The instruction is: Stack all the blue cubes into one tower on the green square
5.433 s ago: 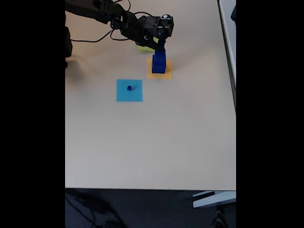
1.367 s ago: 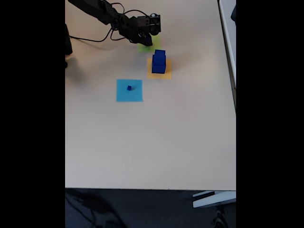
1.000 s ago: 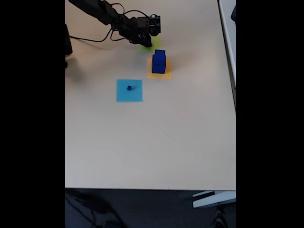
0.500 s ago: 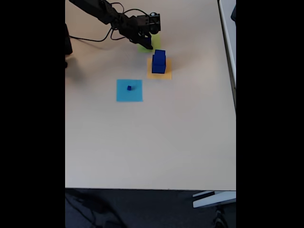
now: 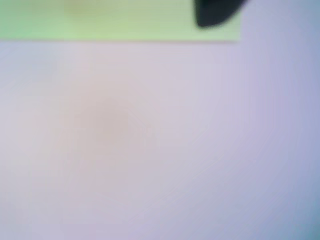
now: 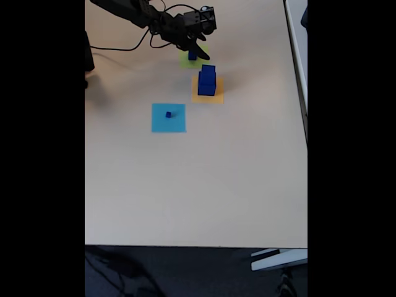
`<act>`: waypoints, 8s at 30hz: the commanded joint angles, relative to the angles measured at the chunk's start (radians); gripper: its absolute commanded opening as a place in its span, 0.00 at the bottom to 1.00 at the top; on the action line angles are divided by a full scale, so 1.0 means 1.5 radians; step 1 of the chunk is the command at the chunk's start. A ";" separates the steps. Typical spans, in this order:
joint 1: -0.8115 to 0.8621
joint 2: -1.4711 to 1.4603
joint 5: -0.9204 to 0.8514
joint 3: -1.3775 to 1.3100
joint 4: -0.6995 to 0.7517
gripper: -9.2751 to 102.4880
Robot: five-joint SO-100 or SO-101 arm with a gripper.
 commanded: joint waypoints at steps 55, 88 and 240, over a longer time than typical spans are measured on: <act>0.312 0.431 -0.313 0.390 0.127 0.47; 0.407 0.221 -0.353 0.342 -0.019 0.44; 0.226 0.301 -0.103 -0.129 0.475 0.10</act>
